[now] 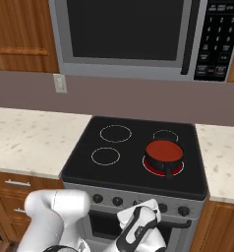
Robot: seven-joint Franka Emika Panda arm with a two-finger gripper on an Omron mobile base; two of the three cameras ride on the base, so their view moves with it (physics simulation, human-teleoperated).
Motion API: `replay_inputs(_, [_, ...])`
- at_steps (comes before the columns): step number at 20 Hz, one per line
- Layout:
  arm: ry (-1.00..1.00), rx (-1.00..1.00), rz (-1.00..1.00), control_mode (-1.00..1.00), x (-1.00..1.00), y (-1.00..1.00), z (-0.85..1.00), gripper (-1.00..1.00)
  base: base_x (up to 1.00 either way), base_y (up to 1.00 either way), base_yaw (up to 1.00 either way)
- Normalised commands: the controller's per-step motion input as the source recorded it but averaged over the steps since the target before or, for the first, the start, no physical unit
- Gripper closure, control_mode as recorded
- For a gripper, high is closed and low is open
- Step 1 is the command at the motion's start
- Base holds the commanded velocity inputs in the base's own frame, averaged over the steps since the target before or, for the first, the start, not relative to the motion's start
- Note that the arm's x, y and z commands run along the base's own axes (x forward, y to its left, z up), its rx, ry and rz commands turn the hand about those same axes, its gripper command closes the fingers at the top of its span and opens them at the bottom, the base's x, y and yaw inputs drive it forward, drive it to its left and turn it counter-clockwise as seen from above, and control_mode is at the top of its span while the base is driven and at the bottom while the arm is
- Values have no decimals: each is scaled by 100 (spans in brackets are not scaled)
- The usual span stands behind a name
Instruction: Wait until the marinara sauce is simmered to a deep red color and then turn off the stove.
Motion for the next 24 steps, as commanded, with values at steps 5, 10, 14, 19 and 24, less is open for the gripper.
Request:
replay_inputs(5, [-7, 0, -4, -100, 7, -11, -55, -100, 0, 0, 0])
replay_inputs(10, [-2, -1, -14, -100, -10, -13, -71, -100, 0, 0, 0])
replay_inputs(14, [-3, -9, -1, -100, -84, 0, -74, -100, 0, 0, 0])
replay_inputs(19, [0, 0, 0, -100, 0, 0, 0, -100, 0, 0, 0])
replay_inputs(24, [-6, 0, -15, -100, -76, -40, -14, -100, 0, 0, 0])
